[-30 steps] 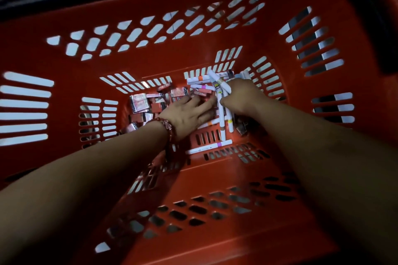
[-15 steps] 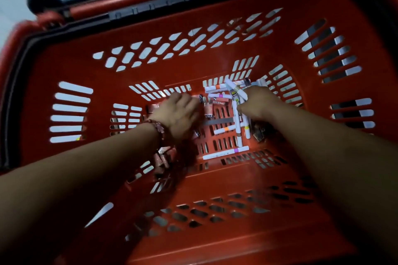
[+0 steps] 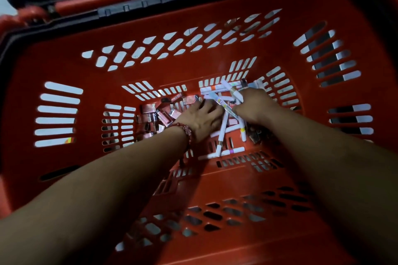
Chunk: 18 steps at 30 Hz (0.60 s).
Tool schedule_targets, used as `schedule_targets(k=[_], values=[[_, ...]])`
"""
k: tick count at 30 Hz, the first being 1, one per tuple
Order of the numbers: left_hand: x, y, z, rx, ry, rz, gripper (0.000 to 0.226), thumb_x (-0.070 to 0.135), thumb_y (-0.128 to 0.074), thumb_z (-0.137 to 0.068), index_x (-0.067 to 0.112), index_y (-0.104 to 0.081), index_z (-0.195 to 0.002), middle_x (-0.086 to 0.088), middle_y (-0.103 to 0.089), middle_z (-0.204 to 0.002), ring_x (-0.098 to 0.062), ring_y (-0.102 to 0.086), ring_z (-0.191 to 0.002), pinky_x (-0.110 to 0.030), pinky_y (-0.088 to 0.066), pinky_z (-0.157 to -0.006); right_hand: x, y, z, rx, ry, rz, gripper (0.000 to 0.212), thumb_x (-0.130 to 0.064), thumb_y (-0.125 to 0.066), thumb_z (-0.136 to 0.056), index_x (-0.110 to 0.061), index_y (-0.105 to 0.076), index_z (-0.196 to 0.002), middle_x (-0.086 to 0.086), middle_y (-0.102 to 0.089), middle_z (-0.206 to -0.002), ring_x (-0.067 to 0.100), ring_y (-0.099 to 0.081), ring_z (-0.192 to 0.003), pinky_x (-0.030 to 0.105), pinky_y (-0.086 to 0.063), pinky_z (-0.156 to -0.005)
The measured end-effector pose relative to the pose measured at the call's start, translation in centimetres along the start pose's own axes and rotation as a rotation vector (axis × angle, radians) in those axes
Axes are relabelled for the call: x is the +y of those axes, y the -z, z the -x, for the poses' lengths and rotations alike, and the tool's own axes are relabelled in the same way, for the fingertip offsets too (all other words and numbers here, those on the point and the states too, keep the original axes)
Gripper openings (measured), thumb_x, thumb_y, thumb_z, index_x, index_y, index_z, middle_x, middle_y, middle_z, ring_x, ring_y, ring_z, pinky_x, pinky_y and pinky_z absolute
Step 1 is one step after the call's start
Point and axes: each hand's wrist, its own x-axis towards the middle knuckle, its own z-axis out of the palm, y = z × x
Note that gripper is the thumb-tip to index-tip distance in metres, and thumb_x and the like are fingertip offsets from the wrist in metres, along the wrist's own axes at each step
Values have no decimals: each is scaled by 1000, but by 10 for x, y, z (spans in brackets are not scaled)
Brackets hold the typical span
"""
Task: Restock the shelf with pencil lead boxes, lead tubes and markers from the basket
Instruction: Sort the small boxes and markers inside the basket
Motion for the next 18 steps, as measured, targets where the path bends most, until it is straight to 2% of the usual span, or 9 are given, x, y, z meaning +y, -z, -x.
schedule_targets(k=[2, 4, 7, 10, 13, 16, 18], values=[[0, -3, 2, -46, 31, -16, 54, 27, -37, -105, 20, -20, -155, -9, -12, -162, -43, -20, -143, -55, -28, -112, 1, -1, -1, 1, 1, -6, 19, -29, -60, -92, -15, -58, -104, 8, -61, -98, 24, -59, -85, 29, -42, -68], [-6, -2, 4, -93, 56, -12, 59, 28, -44, -102, 25, -16, -154, -8, -12, -160, -41, -23, -141, -55, -28, -112, 3, -2, -1, 18, 5, -23, 19, -26, -60, -92, -14, -60, -105, 8, -62, -97, 24, -60, -83, 30, -45, -67], [-27, -2, 15, -128, 93, -4, 56, 34, -56, -97, 28, -28, -145, -6, -21, -157, -36, -31, -137, -51, -32, -107, 6, -5, -1, 30, 2, -47, 23, -26, -61, -91, -14, -62, -110, 7, -63, -94, 22, -63, -79, 32, -53, -67], [-47, -8, 39, -158, 113, -41, 45, 41, -53, -99, 26, -39, -139, -6, -28, -154, -37, -30, -139, -52, -36, -103, 5, -5, 0, 29, 12, -51, 22, -27, -60, -91, -14, -63, -109, 6, -64, -91, 21, -63, -76, 30, -51, -63], [-52, -3, 52, -250, 132, -48, 44, 43, -48, -101, 25, -39, -141, -5, -33, -151, -35, -26, -140, -51, -37, -101, 4, -2, 0, 5, 19, -48, 21, -29, -62, -91, -14, -64, -105, 8, -66, -95, 23, -63, -80, 30, -47, -64], [-46, 9, 53, -278, 175, -88, 41, 39, -41, -103, 21, -42, -141, -8, -44, -144, -33, -35, -133, -47, -38, -98, 3, -2, 4, -15, 42, -29, 17, -31, -62, -92, -16, -62, -100, 7, -63, -92, 23, -62, -83, 29, -41, -66], [-45, 6, 60, -354, 198, -114, 48, 42, -44, -102, 22, -41, -145, -6, -47, -143, -32, -40, -132, -45, -40, -100, 3, -2, 6, -15, 72, -2, 18, -33, -62, -93, -17, -59, -98, 5, -60, -90, 24, -60, -86, 28, -38, -70]])
